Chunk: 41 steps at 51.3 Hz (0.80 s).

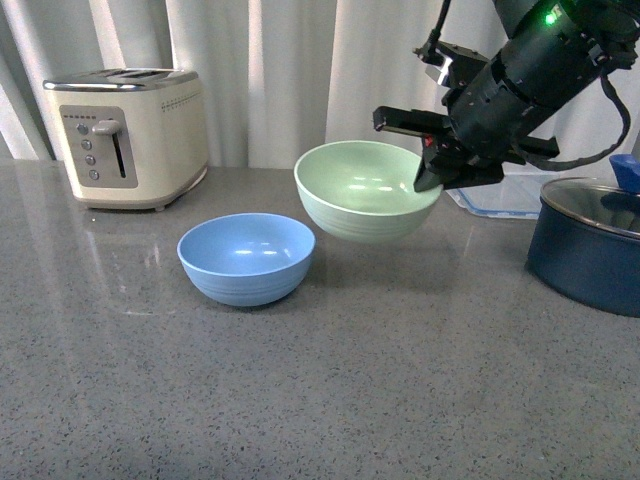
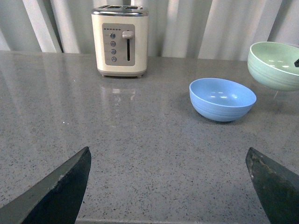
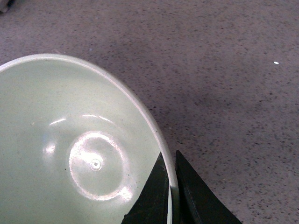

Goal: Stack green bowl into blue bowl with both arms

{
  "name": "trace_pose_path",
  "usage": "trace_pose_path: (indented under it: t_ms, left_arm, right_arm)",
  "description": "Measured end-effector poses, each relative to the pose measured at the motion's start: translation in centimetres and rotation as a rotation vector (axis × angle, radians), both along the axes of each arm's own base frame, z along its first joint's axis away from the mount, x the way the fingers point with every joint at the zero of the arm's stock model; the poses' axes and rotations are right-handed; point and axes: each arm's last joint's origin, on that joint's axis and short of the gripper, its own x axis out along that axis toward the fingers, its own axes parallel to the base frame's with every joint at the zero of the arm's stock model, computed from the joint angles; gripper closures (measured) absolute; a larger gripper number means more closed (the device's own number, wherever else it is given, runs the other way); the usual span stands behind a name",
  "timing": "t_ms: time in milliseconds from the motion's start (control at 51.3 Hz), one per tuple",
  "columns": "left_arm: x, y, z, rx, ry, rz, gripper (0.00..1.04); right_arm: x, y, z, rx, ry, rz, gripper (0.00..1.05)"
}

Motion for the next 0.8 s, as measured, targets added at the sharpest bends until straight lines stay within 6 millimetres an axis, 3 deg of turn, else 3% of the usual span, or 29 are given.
trace_pose_path:
  t_ms: [332,800]
  left_arm:
    - [0.0,0.0,0.0,0.000,0.000,0.000,0.07]
    - [0.0,0.0,0.0,0.000,0.000,0.000,0.07]
  right_arm:
    - [-0.4,3.4,1.1,0.025,-0.025,0.092,1.04]
    - [1.0,7.5,-1.1,0.029,0.024,0.187,1.04]
